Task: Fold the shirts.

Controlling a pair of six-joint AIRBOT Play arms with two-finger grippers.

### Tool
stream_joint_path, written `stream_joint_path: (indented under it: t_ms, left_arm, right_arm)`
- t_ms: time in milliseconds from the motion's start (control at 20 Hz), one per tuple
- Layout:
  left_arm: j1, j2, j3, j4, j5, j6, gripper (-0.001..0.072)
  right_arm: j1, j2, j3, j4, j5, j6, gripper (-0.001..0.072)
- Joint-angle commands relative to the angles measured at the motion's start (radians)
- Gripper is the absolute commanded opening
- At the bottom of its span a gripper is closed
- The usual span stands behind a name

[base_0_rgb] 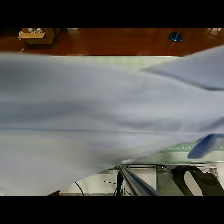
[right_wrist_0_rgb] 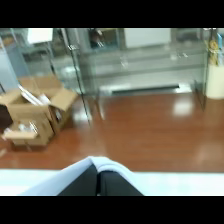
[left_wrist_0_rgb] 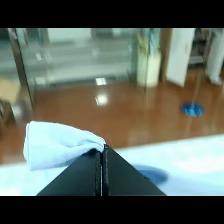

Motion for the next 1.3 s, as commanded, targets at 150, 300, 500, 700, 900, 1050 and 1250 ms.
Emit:
stream_joint_path:
  t_ms: [150,300,500,700,900,1050,1250]
  left_arm:
    - [-0.04,-0.04,-0.051,0.117,-0.223,0.093,0.0019]
    - [-0.057,-0.069,-0.185,0.121,-0.205,0.095,0.0019]
    - [-0.057,-0.158,-0.332,0.121,-0.17,0.099,0.0019]
    - [-0.057,-0.326,-0.393,0.117,-0.046,0.114,0.0019]
    - [-0.059,-0.539,-0.392,0.078,0.033,0.117,0.002]
    - [-0.074,-0.702,-0.392,0.064,0.113,0.15,0.0019]
    - [-0.103,-0.901,-0.392,0.035,0.276,0.209,0.002]
  right_arm:
    - [-0.001,-0.093,0.015,-0.064,0.287,-0.064,0.0026]
    - [-0.001,-0.227,0.015,-0.037,0.334,-0.101,0.0026]
    - [0.008,-0.451,0.015,-0.02,0.312,-0.139,0.0026]
    - [0.072,-0.628,-0.08,-0.025,0.22,-0.167,0.0026]
    - [0.099,-0.774,-0.124,-0.059,0.099,-0.175,0.0026]
    - [0.099,-0.855,-0.124,-0.069,0.003,-0.176,0.0026]
    - [0.099,-0.95,-0.124,-0.068,-0.145,-0.177,0.0026]
